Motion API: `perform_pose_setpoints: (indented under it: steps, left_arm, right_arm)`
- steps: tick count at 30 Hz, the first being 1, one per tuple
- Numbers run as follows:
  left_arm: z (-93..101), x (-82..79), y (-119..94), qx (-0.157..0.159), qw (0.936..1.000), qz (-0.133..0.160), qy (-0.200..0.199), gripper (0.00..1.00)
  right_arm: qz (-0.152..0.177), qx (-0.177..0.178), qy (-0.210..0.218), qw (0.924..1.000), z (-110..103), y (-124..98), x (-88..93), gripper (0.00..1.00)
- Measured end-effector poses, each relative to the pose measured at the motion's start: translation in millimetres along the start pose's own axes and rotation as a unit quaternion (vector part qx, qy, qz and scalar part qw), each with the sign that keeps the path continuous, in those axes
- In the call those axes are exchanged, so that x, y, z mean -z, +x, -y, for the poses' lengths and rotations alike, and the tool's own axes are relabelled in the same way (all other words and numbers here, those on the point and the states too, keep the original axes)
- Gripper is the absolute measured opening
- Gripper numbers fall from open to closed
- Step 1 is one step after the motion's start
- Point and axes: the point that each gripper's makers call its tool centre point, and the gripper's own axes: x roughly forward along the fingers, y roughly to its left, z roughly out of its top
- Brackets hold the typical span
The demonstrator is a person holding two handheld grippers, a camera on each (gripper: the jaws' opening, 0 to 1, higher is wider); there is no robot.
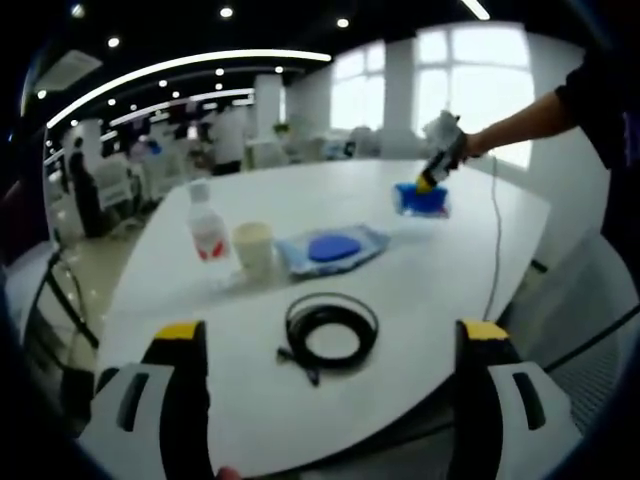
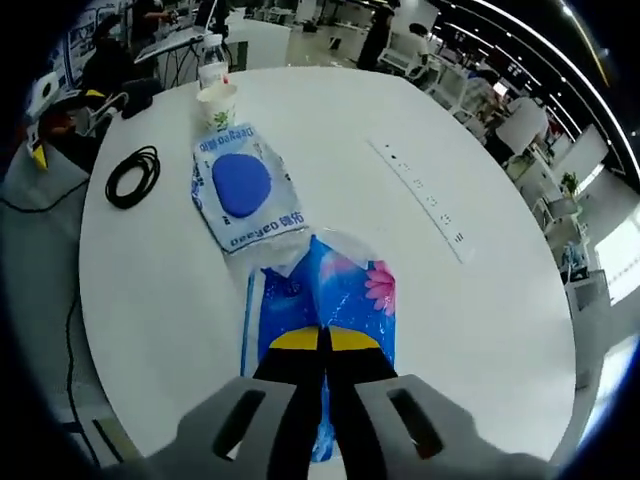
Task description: Arrange the tabletop items into an orderly group along one side of the table until the central work area is clear of visible clutter.
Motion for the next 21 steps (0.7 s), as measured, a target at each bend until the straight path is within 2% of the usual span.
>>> perform_pose_setpoints:
  steps: [5,8,10,13,19,21]
  left_arm:
    - [0.4,-0.1,-0.2,0.0,1.0,0.0,0.0,1.0]
    - [0.4,-0.1,-0.4,0.0,1.0,-0.001,0.001,1.0]
    - [0.7,0.3,-0.4,0.0,1.0,-0.002,0.001,1.0]
    - [0.2,-0.1,-0.5,-0.001,1.0,-0.001,0.002,1.0]
    - [0.2,0.4,-0.1,-0.001,1.0,-0.003,0.002,1.0]
    - [-0.1,0.2,-0.1,-0.001,1.0,-0.003,0.002,1.0]
  right_arm:
    - [-0.001,-0.004,-0.034,0.9994,-0.5,-0.5,-1.0,0.0]
    - [-0.011,0.002,-0.07,0.9975,1.8,0.1,0.2,0.0]
    - [-0.009,0.001,-0.069,0.9976,2.2,0.1,-0.5,0.0]
    - [-0.011,0.005,-0.105,0.9944,3.2,-1.3,-1.0,0.0]
    - [-0.004,0.002,-0.128,0.9918,2.6,1.0,-0.5,0.0]
    - [-0.003,0.0,-0.155,0.988,1.6,2.7,0.2,0.0]
